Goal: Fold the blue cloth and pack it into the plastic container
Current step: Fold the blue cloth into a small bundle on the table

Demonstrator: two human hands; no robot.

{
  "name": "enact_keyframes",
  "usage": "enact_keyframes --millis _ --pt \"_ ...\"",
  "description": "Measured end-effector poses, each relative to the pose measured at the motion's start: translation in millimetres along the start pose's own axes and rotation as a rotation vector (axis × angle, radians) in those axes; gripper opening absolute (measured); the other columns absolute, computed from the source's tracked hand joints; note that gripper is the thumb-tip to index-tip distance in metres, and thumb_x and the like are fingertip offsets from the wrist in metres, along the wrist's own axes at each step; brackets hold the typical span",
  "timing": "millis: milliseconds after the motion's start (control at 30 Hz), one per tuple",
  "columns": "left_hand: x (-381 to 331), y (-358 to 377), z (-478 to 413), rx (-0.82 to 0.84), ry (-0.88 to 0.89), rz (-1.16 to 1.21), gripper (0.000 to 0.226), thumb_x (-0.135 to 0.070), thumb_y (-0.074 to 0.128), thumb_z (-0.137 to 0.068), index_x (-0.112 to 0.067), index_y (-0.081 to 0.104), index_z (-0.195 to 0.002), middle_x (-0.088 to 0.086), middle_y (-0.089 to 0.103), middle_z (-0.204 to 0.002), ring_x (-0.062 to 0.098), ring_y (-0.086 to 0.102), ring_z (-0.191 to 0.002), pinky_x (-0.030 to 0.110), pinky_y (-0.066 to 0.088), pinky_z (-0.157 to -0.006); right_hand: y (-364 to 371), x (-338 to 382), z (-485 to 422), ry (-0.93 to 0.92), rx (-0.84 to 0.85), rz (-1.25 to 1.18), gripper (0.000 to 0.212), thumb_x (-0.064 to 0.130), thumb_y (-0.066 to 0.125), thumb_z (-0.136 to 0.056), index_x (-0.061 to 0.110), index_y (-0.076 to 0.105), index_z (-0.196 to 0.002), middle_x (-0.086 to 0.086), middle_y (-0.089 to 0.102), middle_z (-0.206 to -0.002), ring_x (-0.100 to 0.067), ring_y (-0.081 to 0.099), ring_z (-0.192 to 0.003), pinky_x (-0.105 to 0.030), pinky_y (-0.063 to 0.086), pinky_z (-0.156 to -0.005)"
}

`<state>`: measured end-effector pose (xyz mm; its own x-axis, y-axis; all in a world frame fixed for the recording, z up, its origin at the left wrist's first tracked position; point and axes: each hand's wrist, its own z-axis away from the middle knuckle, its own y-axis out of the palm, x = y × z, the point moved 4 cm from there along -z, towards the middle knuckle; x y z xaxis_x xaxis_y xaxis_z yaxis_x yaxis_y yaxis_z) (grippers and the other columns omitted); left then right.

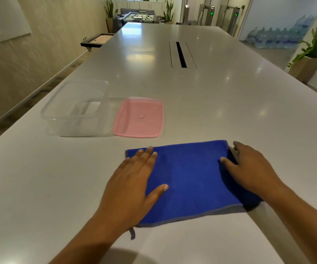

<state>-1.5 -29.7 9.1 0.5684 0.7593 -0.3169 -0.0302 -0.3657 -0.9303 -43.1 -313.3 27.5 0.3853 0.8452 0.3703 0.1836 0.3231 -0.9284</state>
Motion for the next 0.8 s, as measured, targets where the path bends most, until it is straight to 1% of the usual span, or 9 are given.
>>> enact_keyframes --millis 67,200,300,400,467,600,700,733,800 --pt "12.2 -2.5 7.8 -0.047 -0.029 0.064 0.072 -0.066 0.029 -0.088 -0.029 0.023 -0.150 -0.015 0.019 -0.156 0.006 0.019 -0.144 0.031 0.022 -0.116 -5.4 -4.8 -0.7 0.091 0.023 0.036 0.064 0.052 0.061 -0.088 0.007 0.052 -0.131 -0.014 0.067 -0.121 -0.034 0.063 -0.106 -0.042 0.051 -0.084" --pt "30.0 -2.0 14.0 -0.138 -0.152 0.171 0.049 -0.047 0.037 -0.095 -0.026 0.046 -0.139 -0.012 0.044 -0.145 0.011 0.045 -0.132 0.026 0.031 -0.107 -10.6 4.6 -4.5 0.172 0.068 -0.006 0.063 0.056 0.061 -0.086 0.007 0.055 -0.126 -0.013 0.069 -0.115 -0.032 0.062 -0.102 -0.038 0.045 -0.076" --pt "26.8 -1.6 12.7 -0.133 -0.172 0.177 0.051 -0.044 0.036 -0.090 -0.024 0.052 -0.135 -0.009 0.052 -0.140 0.013 0.052 -0.125 0.030 0.039 -0.104 -9.8 12.3 -9.1 0.219 0.103 -0.073 0.061 0.053 0.063 -0.086 0.004 0.058 -0.121 -0.016 0.068 -0.117 -0.032 0.062 -0.100 -0.041 0.048 -0.081" --pt "27.7 0.2 13.6 -0.119 -0.203 0.165 0.052 -0.047 0.036 -0.090 -0.025 0.051 -0.134 -0.008 0.053 -0.139 0.013 0.054 -0.123 0.032 0.042 -0.103 -8.0 12.3 -9.9 0.284 0.146 -0.250 0.061 0.049 0.068 -0.085 0.005 0.057 -0.126 -0.017 0.064 -0.126 -0.031 0.062 -0.102 -0.047 0.053 -0.092" --pt "30.6 0.6 14.6 -0.127 -0.228 0.169 0.052 -0.048 0.039 -0.090 -0.024 0.051 -0.134 -0.007 0.054 -0.139 0.014 0.054 -0.123 0.033 0.043 -0.103 -10.9 11.5 -8.9 0.315 0.197 -0.358 0.069 0.043 0.071 -0.085 0.010 0.047 -0.140 -0.013 0.057 -0.134 -0.030 0.058 -0.108 -0.042 0.052 -0.087" --pt "35.5 -0.9 16.3 -0.168 -0.296 0.232 0.054 -0.051 0.039 -0.088 -0.024 0.053 -0.133 -0.005 0.055 -0.138 0.016 0.052 -0.126 0.036 0.041 -0.105 -16.9 3.4 -2.9 0.400 0.380 -0.484 0.077 0.032 0.076 -0.082 0.015 0.038 -0.147 -0.009 0.055 -0.123 -0.026 0.058 -0.100 -0.037 0.051 -0.075" --pt "40.1 -2.4 17.5 -0.177 -0.410 0.252 0.060 -0.050 0.031 -0.084 -0.022 0.053 -0.133 -0.002 0.053 -0.140 0.018 0.049 -0.129 0.035 0.036 -0.106 -31.9 -6.7 -7.2 0.415 0.299 -0.526 0.075 0.022 0.079 -0.080 0.015 0.044 -0.145 -0.015 0.060 -0.124 -0.028 0.062 -0.097 -0.040 0.053 -0.077" --pt "40.6 -1.3 17.4 -0.156 -0.422 0.214 0.062 -0.050 0.029 -0.083 -0.023 0.053 -0.134 -0.002 0.052 -0.141 0.017 0.046 -0.131 0.035 0.035 -0.108 -39.1 -8.1 -8.2 0.421 0.246 -0.550 0.073 0.022 0.079 -0.079 0.015 0.047 -0.144 -0.016 0.060 -0.123 -0.029 0.062 -0.096 -0.041 0.052 -0.079" --pt "39.8 2.3 16.5 -0.114 -0.385 0.136 0.063 -0.051 0.029 -0.083 -0.023 0.054 -0.133 -0.004 0.050 -0.143 0.014 0.042 -0.134 0.035 0.033 -0.111 -51.3 -9.6 -8.8 0.455 0.163 -0.631 0.070 0.026 0.078 -0.080 0.014 0.048 -0.142 -0.014 0.060 -0.124 -0.030 0.059 -0.098 -0.040 0.049 -0.073"
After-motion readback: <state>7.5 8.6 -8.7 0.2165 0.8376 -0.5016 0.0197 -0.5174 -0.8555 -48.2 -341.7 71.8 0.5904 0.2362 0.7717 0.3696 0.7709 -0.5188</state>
